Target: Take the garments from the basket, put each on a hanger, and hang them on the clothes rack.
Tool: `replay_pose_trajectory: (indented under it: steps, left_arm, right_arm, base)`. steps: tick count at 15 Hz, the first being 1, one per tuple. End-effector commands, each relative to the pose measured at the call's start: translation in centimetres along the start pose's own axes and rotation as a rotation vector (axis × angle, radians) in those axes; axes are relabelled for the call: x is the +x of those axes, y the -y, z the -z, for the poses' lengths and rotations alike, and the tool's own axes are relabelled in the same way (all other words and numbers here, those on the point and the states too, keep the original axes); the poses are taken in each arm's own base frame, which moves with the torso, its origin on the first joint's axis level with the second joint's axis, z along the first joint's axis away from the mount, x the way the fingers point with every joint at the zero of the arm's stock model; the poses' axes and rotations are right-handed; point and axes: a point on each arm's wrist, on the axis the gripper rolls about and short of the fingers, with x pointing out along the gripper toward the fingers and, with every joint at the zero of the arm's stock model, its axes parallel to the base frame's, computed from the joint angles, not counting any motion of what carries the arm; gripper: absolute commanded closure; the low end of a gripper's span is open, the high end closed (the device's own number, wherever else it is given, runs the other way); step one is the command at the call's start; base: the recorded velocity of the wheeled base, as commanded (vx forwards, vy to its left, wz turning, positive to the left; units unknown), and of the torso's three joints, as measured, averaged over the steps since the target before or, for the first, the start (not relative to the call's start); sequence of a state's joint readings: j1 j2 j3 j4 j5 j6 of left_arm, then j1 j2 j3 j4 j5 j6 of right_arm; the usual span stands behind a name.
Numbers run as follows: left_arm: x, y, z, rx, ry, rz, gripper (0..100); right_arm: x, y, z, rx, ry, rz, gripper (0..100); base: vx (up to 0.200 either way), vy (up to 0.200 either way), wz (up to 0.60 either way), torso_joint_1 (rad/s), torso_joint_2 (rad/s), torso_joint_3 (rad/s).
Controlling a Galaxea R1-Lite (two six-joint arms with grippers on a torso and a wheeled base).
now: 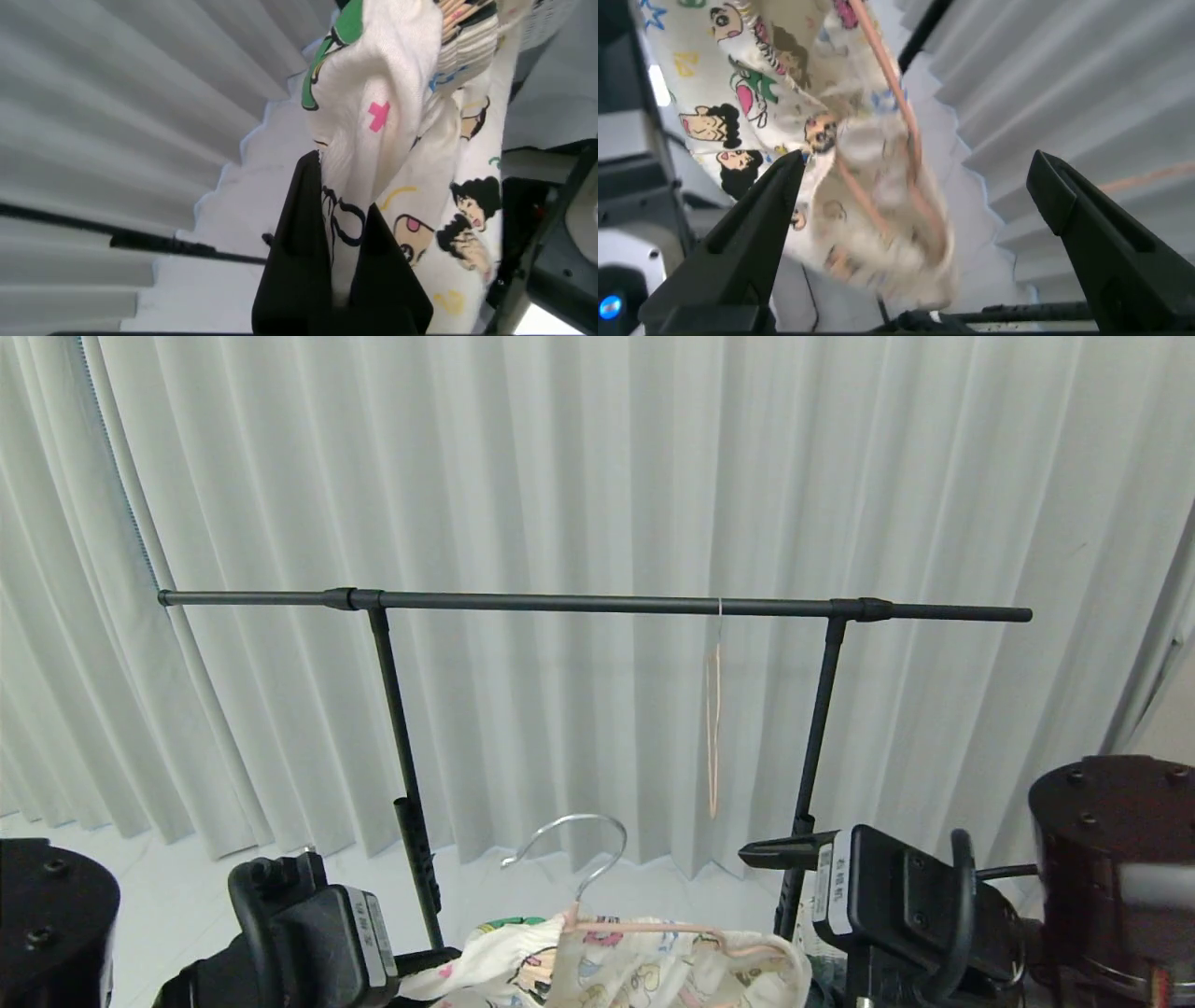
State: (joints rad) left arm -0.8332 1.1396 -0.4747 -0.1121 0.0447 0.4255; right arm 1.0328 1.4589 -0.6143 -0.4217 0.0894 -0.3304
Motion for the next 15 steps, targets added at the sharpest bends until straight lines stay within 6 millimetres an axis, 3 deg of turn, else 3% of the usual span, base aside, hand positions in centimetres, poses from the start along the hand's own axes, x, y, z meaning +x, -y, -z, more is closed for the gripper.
replay_pose_trajectory:
  steps: [1, 8, 14, 15]
  left_arm:
    - [0.0, 0.5, -0.2, 0.022, 0.014, 0.031, 100]
    - [-0.1, 0.9, -0.4, 0.072, 0.033, 0.054, 100]
    - [-0.2, 1.0, -0.5, 0.076, 0.043, 0.056, 100]
    - [-0.2, 1.0, -0.5, 0.076, 0.043, 0.056, 100]
  right_arm:
    - [1.2, -0.2, -0.1, -0.033, -0.024, -0.052, 0]
    - [4.0, -1.0, 0.4, -0.057, -0.107, -0.122, 0]
    - [4.3, -1.0, 0.6, -0.054, -0.131, -0.128, 0]
    - [4.3, -1.0, 0.7, -0.054, -0.133, -0.127, 100]
  base:
    - [0.000, 0.000, 0.00, 0.000, 0.00, 0.000]
    - [0.000, 0.000, 0.00, 0.000, 0.00, 0.000]
    - [0.000, 0.000, 0.00, 0.000, 0.00, 0.000]
    - [0.000, 0.000, 0.00, 0.000, 0.00, 0.000]
